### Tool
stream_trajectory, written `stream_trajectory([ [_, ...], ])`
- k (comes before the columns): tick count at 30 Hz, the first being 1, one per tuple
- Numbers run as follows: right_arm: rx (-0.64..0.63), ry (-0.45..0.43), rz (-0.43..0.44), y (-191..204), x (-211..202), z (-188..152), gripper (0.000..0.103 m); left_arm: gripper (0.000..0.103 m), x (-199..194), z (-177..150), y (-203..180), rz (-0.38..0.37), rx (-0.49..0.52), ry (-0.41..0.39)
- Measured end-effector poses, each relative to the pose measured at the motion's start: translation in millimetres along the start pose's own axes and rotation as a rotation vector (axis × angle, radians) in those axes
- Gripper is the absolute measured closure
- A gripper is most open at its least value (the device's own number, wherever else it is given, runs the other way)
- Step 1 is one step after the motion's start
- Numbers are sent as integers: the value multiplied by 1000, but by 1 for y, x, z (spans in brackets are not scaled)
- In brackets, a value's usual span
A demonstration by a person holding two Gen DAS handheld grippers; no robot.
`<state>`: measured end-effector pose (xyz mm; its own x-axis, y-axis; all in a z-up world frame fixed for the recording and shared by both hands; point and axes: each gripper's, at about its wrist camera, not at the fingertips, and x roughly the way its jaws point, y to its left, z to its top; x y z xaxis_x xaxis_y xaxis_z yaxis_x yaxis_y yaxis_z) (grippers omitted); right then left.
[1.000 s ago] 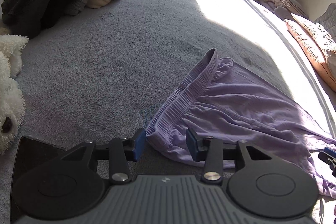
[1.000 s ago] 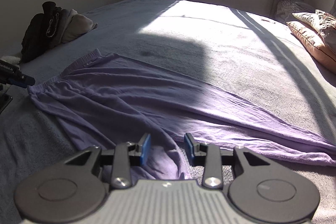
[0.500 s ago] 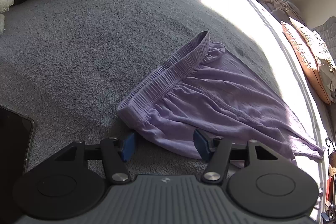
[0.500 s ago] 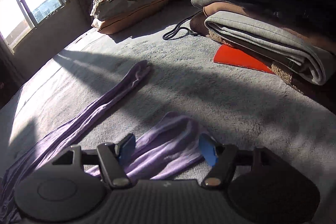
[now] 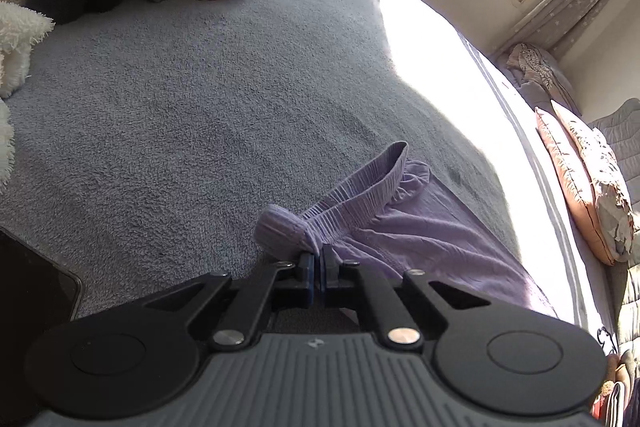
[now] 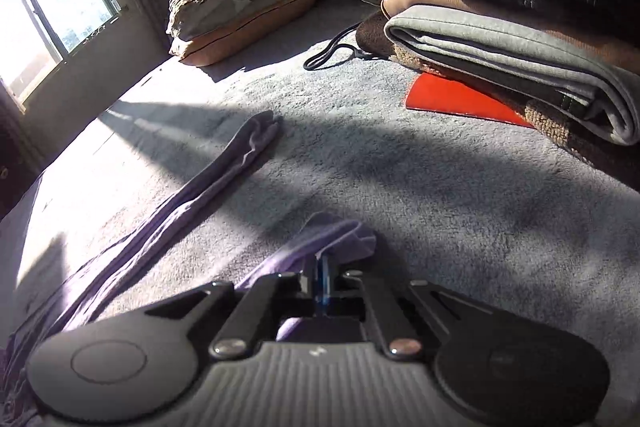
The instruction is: Fold clothes
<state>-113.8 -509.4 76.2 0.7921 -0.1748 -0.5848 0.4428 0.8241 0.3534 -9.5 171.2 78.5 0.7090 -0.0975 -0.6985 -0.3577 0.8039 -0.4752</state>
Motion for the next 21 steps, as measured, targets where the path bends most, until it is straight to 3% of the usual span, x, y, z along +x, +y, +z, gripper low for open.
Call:
stream_trajectory([
  [2,16,-76,34,-1,-12,10,101,102,-10,8,6,-34,-28,-24],
  [5,77,-122,65,-10,-22,20,101,102,-21,13,13,-73,-39,-33],
  [12,154,-146,147,-5,-22,42,100,102,-26,19,14,-120,-59,-62],
  [16,117,-341,228,26,-34,59,101,102,-34,31,9,-207,-99,-154],
  [18,72,-536,335,46,-67,62,103,102,-42,35,6,-251,-104,-215],
  [21,72,-547,350,55,-80,64,103,101,-48,35,5,-289,-128,-243],
])
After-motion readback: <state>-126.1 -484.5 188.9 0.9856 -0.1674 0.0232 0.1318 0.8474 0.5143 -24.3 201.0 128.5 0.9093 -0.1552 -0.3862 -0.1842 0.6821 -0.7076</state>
